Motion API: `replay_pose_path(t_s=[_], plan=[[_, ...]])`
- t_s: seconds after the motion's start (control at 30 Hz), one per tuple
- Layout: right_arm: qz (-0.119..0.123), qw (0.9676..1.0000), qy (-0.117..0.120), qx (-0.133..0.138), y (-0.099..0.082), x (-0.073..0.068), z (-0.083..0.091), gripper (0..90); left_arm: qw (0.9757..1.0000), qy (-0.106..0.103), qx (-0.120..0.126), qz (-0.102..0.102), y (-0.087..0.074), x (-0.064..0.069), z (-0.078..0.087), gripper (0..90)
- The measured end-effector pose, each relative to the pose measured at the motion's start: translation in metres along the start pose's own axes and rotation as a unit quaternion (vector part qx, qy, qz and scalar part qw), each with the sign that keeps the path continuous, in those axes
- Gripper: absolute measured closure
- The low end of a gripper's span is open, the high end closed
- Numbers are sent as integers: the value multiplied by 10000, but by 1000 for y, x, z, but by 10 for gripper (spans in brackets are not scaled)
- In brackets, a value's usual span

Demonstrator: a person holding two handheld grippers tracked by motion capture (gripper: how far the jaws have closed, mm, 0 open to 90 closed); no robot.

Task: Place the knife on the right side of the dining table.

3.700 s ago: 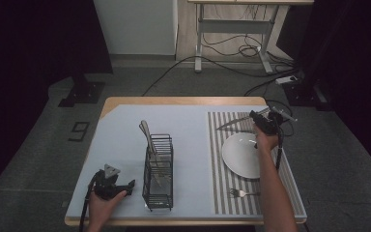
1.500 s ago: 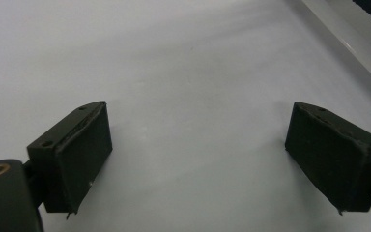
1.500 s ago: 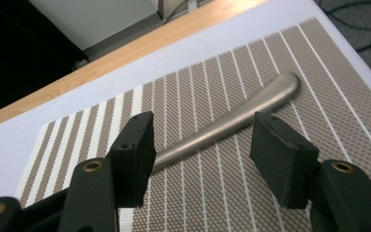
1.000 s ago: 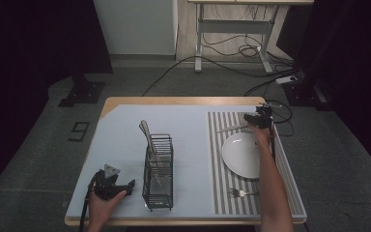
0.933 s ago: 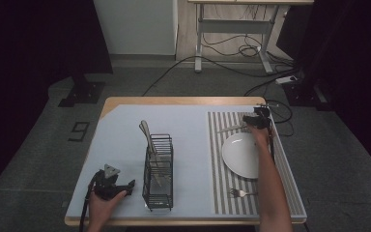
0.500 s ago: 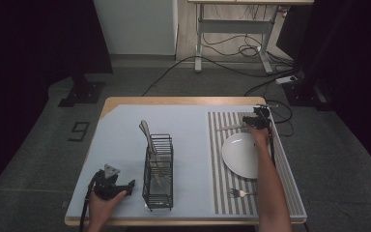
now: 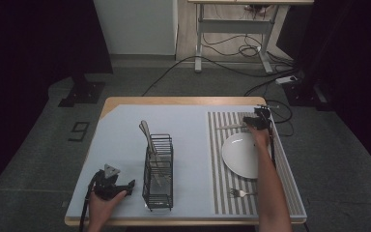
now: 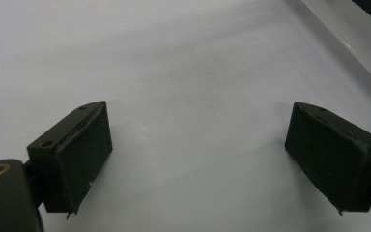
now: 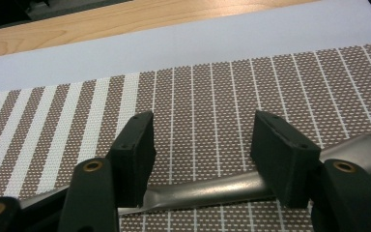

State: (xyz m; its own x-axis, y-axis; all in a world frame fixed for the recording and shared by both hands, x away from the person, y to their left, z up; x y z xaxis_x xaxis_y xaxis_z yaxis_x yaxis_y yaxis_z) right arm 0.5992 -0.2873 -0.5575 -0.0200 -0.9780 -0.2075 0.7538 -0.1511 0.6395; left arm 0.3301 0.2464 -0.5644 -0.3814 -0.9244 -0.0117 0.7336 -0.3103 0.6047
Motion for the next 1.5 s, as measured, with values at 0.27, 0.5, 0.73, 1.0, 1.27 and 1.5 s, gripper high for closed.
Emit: replay_pose_path(t_s=[0.27, 0.5, 0.73, 1.0, 1.27, 1.5], plan=[[-119, 9999, 11, 14, -1, 0, 1, 411, 10000, 1, 0, -1, 0, 0, 0, 89], [-229, 9996, 121, 94, -1, 2, 1, 387, 10000, 1, 0, 1, 0, 0, 0, 89], [-213, 9992, 272, 197, -3, 0, 9, 359, 10000, -1, 2, 1, 0, 0, 0, 89], [57, 9980, 516, 372, -11, -13, 39, 348, 10000, 1, 14, -5, 0, 0, 0, 91], [395, 9939, 885, 524, -34, -31, 80, 323, 10000, -1, 13, -4, 0, 0, 0, 91], [639, 9849, 1384, 823, -58, -50, 124, 320, 10000, -1, 4, -5, 0, 0, 0, 91]])
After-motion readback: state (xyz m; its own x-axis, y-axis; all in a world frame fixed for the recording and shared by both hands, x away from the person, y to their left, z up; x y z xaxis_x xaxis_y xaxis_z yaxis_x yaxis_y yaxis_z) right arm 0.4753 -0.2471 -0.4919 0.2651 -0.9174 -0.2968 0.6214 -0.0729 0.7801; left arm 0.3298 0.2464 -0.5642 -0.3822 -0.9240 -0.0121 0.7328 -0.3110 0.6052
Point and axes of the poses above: each handheld gripper's, and its own axes: z roughly backward along the jaws, y roughly out of its top, x roughly to its right, the point moved 5 cm from there along -z, roughly forward along the jaws, and after that the axes turned 6 degrees about -x, right-handed, at the moved point
